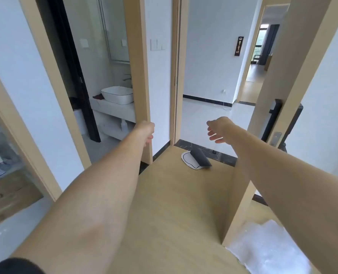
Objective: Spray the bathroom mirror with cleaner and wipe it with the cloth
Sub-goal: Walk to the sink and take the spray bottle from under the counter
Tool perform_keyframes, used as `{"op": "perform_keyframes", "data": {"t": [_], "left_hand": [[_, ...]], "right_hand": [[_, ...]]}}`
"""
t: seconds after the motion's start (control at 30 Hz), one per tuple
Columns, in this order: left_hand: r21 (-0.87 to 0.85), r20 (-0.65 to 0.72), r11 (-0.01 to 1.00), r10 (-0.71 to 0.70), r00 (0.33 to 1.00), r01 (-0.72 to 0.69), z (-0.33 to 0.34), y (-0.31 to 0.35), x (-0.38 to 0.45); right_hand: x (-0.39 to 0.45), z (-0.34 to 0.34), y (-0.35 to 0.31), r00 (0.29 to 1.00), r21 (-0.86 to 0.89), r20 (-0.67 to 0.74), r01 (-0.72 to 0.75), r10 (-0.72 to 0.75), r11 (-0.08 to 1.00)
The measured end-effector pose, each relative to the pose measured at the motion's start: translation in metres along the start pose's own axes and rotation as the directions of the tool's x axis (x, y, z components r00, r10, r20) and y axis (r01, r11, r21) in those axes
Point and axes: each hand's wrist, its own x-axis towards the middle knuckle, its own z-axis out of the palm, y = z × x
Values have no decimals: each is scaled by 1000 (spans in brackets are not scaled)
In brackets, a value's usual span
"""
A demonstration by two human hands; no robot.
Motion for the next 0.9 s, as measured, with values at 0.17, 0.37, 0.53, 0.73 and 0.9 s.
{"op": "perform_keyframes", "data": {"t": [0.17, 0.37, 0.53, 0.73, 0.9], "left_hand": [[-26, -33, 1000, 3, 999, -3, 1, -4, 15], [-54, -33, 998, 7, 999, -8, 1, -2, 69], [-78, 7, 997, -1, 1000, 1, -2, 4, 138], [-93, 23, 994, 52, 998, -49, -29, 33, 227], [-71, 28, 994, 81, 996, -79, -52, 56, 288]], "right_hand": [[17, 16, -2, 1000, -8, 14, -9, 10, 1000], [59, 39, -14, 999, -15, 27, -22, 23, 1000], [111, 59, -32, 999, 0, -7, -42, 42, 999], [172, 82, -87, 996, 19, -78, -34, 36, 999], [216, 105, -126, 994, -18, -106, -14, 12, 1000]]}}
